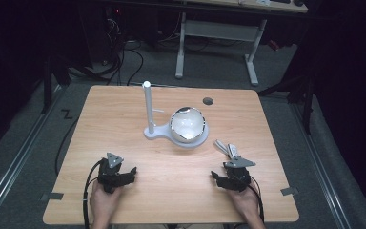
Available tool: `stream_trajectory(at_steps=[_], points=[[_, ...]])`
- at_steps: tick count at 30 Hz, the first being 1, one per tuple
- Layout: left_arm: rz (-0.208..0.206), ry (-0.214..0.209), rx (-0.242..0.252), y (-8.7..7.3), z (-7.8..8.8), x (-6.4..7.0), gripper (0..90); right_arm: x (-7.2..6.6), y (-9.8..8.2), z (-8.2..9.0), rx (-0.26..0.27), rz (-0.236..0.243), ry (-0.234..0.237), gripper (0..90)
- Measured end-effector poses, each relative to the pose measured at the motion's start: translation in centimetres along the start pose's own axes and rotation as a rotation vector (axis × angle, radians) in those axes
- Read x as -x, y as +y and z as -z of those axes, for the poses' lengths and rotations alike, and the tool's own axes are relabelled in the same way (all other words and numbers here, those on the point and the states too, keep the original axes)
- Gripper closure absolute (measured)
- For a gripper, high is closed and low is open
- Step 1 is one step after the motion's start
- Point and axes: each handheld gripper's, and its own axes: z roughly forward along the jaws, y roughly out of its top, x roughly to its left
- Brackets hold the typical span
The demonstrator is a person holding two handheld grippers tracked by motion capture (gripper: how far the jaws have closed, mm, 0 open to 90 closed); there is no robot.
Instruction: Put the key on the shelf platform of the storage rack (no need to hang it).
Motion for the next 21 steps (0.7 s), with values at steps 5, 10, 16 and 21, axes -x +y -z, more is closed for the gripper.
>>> stream_trajectory(at_steps=[5, 10, 16, 21], points=[[0.0, -0.001, 0.0, 0.0, 0.0, 0.0, 21.4, 0.0, 0.0, 0.1, -0.008, -0.012, -0.004, 33.8], [0.0, -0.001, 0.0, 0.0, 0.0, 0.0, 21.4, 0.3, 0.0, 0.6, -0.031, -0.03, 0.006, 39.1], [0.0, -0.001, 0.0, 0.0, 0.0, 0.0, 21.4, 0.4, -0.2, 1.7, -0.012, -0.049, 0.007, 42.2], [0.0, 0.0, 0.001, 0.0, 0.0, 0.0, 21.4, 0.8, -0.5, 2.4, -0.001, -0.062, 0.001, 42.8]])
